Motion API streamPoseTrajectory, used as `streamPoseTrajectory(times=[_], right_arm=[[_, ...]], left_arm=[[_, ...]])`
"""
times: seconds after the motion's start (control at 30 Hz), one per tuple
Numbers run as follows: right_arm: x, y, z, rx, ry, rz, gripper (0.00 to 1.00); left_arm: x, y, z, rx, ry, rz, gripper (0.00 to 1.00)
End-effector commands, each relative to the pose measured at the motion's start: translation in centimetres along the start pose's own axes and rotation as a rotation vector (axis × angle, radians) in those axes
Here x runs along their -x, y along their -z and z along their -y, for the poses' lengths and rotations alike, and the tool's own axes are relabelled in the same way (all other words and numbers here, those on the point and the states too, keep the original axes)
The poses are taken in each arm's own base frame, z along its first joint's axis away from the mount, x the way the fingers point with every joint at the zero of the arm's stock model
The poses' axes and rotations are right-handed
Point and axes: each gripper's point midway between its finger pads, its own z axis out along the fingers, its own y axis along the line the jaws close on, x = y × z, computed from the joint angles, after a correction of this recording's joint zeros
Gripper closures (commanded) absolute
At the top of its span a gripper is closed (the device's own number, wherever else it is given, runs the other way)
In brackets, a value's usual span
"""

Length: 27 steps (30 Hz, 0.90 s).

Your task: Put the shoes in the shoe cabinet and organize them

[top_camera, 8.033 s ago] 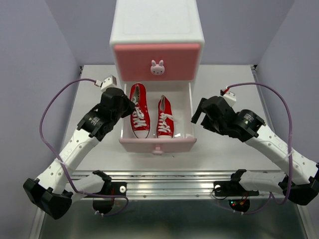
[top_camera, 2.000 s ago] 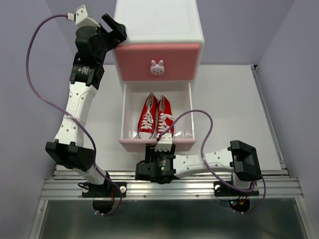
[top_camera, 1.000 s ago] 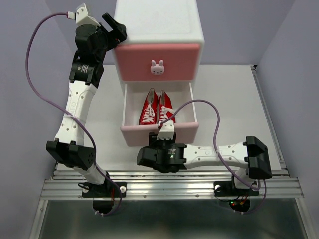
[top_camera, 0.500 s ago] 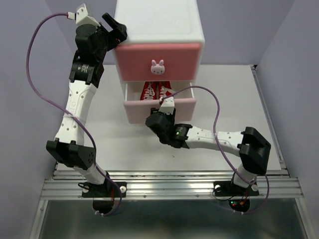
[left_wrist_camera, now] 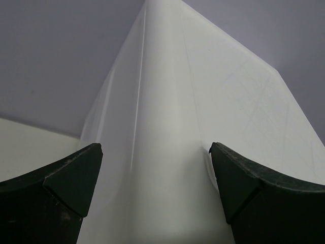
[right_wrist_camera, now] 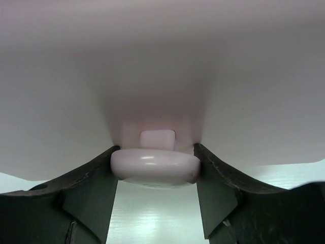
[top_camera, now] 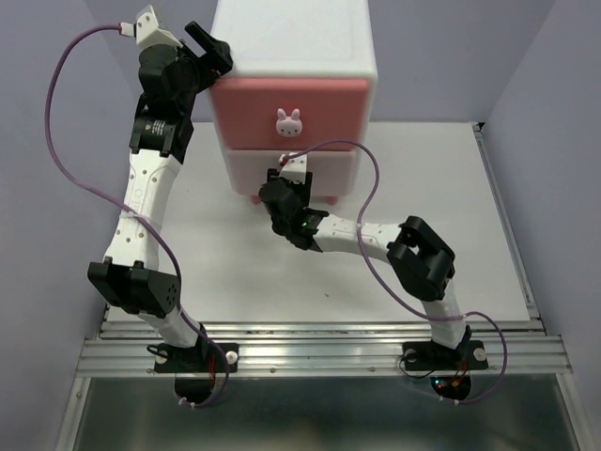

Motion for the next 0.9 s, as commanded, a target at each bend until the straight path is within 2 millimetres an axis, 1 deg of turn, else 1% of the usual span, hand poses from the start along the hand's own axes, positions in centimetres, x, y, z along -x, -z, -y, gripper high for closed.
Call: streamPoseTrajectory(times=[0.0, 0.03, 0.1, 0.13, 0.17, 0.23, 0.27, 0.3, 0.33, 0.37, 0.4, 0.43, 0.47, 0.5, 0.53, 0.57, 0.6, 0.63, 0.67, 0.7, 0.73, 0.77, 0.8, 0.83, 0.87], right_arm=[[6.6, -3.9, -3.0, 0.080, -0.244, 0.185, 0.61], [6.9, -3.9, -3.0, 0.083, -0.247, 0.191, 0.59], [7.5, -3.2, -2.8, 0.097, -0.267, 0.188, 0.42], [7.4, -2.9, -2.5, 0.098, -0.297, 0.178, 0.37], [7.7, -2.3, -1.8, 0.097, -0.308, 0.170, 0.22], [7.7, -1.6, -0.8, 0.081, -0.334, 0.154, 0.09], [7.2, -1.0, -0.6, 0.080, -0.317, 0.133, 0.00], [7.7, -0.1, 0.5, 0.073, -0.335, 0.127, 0.00], [7.2, 0.8, 0.5, 0.084, -0.316, 0.098, 0.00], [7.1, 2.0, 0.3, 0.105, -0.315, 0.083, 0.00], [7.4, 3.4, 0.7, 0.132, -0.316, 0.067, 0.00], [6.8, 5.0, 0.4, 0.159, -0.291, 0.035, 0.00], [6.8, 6.0, 0.5, 0.174, -0.280, 0.022, 0.00], [6.6, 7.1, 0.6, 0.196, -0.267, 0.003, 0.00], [5.6, 8.1, 1.1, 0.204, -0.272, -0.033, 0.00], [5.9, 9.2, 2.7, 0.190, -0.263, -0.071, 0.00], [5.4, 10.3, 3.0, 0.189, -0.335, -0.120, 0.00], [4.5, 11.6, 5.5, 0.150, -0.305, -0.183, 0.00], [4.3, 12.3, 6.5, 0.135, -0.313, -0.204, 0.00], [4.2, 12.9, 7.5, 0.124, -0.310, -0.222, 0.00], [3.1, 13.6, 9.4, 0.078, -0.280, -0.264, 0.00], [3.8, 14.3, 10.6, 0.062, -0.287, -0.262, 0.00], [3.8, 14.5, 11.7, 0.035, -0.270, -0.263, 0.00], [3.2, 15.1, 13.3, -0.004, -0.224, -0.285, 0.00], [3.1, 15.3, 14.2, -0.028, -0.220, -0.289, 0.00]], left_arm=[[-8.5, -0.1, -3.3, 0.080, -0.072, -0.266, 0.01], [-8.5, -0.1, -3.2, 0.079, -0.074, -0.267, 0.01], [-8.3, -0.1, -3.0, 0.073, -0.073, -0.264, 0.01], [-8.2, 0.0, -2.9, 0.070, -0.073, -0.262, 0.01], [-8.1, -0.1, -2.8, 0.069, -0.069, -0.259, 0.01], [-8.0, -0.1, -2.8, 0.070, -0.065, -0.260, 0.01], [-7.9, -0.1, -2.7, 0.070, -0.063, -0.259, 0.01], [-7.7, -0.1, -2.6, 0.072, -0.063, -0.259, 0.01], [-7.4, -0.2, -2.4, 0.069, -0.060, -0.258, 0.01], [-7.4, -0.1, -2.4, 0.074, -0.059, -0.262, 0.01], [-7.1, -0.1, -2.3, 0.071, -0.057, -0.257, 0.01], [-7.0, 0.0, -2.2, 0.072, -0.052, -0.254, 0.01], [-6.3, 0.1, -1.6, 0.062, -0.046, -0.241, 0.01], [-6.1, 0.2, -1.5, 0.064, -0.044, -0.240, 0.01], [-5.8, 0.2, -1.4, 0.064, -0.039, -0.234, 0.01], [-5.4, 0.3, -1.3, 0.068, -0.038, -0.226, 0.01], [-4.5, 0.6, -1.1, 0.078, -0.037, -0.210, 0.01], [-4.0, 0.8, -1.0, 0.085, -0.037, -0.201, 0.01], [-3.3, 1.0, -1.0, 0.094, -0.037, -0.187, 0.01], [-1.9, 1.4, -0.4, 0.092, -0.036, -0.156, 0.01], [-1.4, 1.7, -0.6, 0.117, -0.034, -0.146, 0.01], [-0.7, 2.0, -0.5, 0.125, -0.038, -0.132, 0.01], [0.8, 2.8, 0.0, 0.119, -0.041, -0.105, 0.01], [1.7, 3.3, 0.3, 0.120, -0.042, -0.084, 0.01], [3.7, 4.3, 0.7, 0.125, -0.040, -0.033, 0.01]])
